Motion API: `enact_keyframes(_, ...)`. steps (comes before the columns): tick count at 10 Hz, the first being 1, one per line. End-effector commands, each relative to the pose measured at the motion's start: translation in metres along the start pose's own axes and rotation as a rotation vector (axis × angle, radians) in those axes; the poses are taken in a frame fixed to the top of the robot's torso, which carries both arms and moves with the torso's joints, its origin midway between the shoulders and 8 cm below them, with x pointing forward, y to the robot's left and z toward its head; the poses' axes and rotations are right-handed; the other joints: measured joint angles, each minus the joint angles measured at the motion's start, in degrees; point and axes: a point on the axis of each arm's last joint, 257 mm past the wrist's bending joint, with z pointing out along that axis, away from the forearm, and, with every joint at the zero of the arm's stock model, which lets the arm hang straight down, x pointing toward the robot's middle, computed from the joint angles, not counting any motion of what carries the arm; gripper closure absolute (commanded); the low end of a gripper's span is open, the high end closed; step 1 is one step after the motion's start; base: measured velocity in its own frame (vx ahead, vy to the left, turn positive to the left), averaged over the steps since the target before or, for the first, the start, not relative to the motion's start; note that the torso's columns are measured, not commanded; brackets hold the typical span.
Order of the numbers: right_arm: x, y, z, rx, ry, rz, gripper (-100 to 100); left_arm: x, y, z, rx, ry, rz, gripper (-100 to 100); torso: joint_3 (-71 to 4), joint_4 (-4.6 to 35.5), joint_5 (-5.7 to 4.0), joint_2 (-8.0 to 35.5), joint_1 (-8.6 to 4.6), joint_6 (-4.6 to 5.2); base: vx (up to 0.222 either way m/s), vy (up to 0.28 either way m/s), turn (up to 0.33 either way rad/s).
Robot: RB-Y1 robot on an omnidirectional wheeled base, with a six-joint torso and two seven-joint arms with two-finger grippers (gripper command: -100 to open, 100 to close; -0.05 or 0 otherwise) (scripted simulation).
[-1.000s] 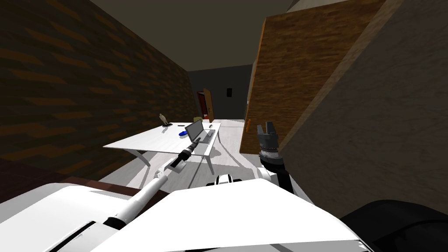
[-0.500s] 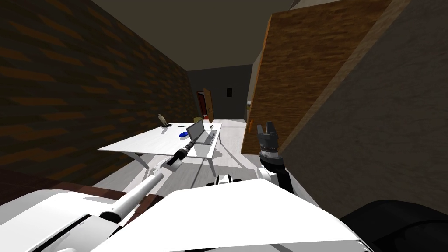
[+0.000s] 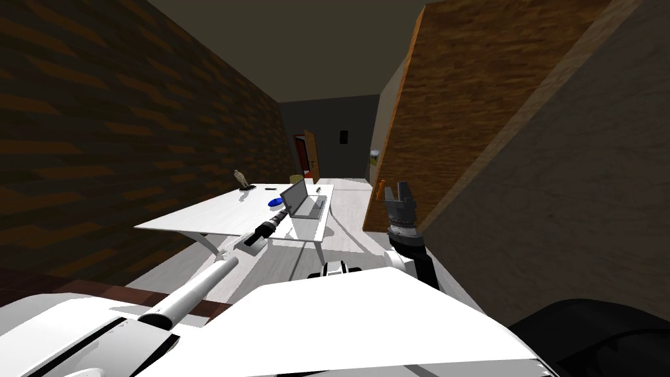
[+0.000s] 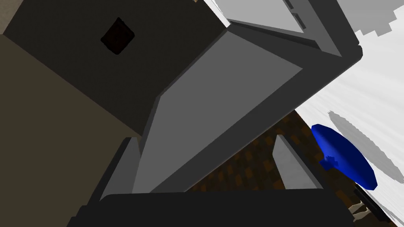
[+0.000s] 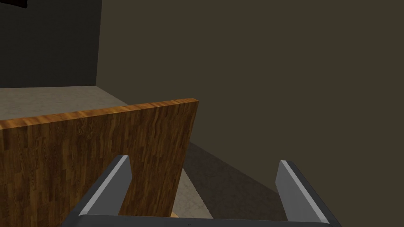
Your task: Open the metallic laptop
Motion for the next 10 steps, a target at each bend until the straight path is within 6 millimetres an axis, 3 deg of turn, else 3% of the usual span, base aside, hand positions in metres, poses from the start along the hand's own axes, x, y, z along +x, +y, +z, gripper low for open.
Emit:
enact_keyframes(1,0.000,0.000,0.000,0.000,0.000,0.000,0,0.000,0.002,-0.002,0.001,0.003,0.078,100,0.0,0.0,0.03,-0.1,0.11,0.00,0.016,-0.045,0.055)
enact_keyframes(10,0.000,0.000,0.000,0.000,0.000,0.000,0,0.003,0.013,-0.009,0.005,0.021,0.388,100,-0.2,-0.1,0.09,-0.2,0.28,-0.01,0.019,-0.075,0.046)
